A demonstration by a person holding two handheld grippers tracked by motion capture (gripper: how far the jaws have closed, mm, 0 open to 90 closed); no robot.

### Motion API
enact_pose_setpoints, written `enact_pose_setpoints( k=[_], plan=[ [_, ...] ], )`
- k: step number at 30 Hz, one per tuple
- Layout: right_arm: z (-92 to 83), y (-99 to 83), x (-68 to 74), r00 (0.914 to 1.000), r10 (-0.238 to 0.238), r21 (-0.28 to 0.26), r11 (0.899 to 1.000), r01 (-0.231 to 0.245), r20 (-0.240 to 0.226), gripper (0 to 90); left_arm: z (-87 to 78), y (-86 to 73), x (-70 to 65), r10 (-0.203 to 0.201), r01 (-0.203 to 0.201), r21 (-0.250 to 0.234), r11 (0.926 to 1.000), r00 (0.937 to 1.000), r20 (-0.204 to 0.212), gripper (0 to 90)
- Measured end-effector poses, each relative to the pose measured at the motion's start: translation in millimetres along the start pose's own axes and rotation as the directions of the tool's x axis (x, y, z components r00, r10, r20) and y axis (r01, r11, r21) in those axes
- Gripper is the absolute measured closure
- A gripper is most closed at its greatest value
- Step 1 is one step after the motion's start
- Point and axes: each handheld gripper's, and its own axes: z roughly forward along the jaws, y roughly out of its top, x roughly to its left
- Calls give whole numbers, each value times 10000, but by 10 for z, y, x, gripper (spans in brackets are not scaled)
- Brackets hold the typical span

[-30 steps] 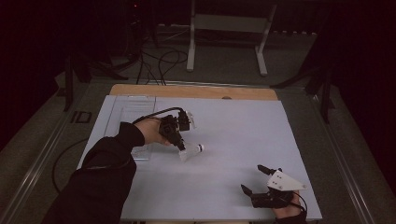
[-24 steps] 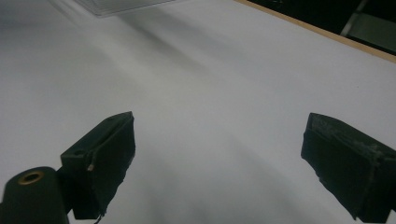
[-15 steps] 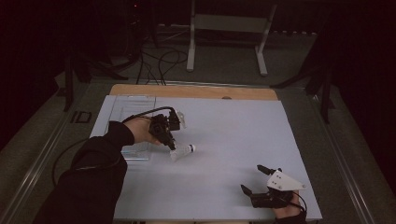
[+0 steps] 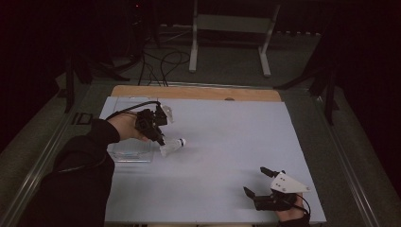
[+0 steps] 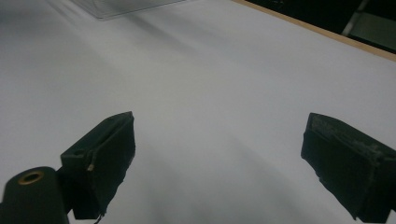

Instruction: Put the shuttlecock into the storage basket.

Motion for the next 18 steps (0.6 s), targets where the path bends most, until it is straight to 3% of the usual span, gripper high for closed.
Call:
enact_pose_setpoints(
  k=[10, 12, 16, 18],
  plan=[
    [-3, 0, -3, 10000, 15, 28, 10000, -15, 73, 97, -167, -194, 129, -780, 769, -256, 9967, 9958, -470, 900],
    [-3, -1, -3, 10000, 8, 32, 10000, -8, 73, 97, -180, -207, 142, -756, 743, -277, 9969, 9959, -503, 900],
    [0, -1, -2, 10000, -1, 43, 10000, 1, 70, 97, -257, -307, 238, -1427, 1388, -471, 9892, 9853, -942, 900],
    [-2, 0, -2, 10000, -14, 43, 10000, 14, 82, 97, -282, -349, 281, -1872, 1823, -517, 9819, 9757, -1140, 900]
  ],
)
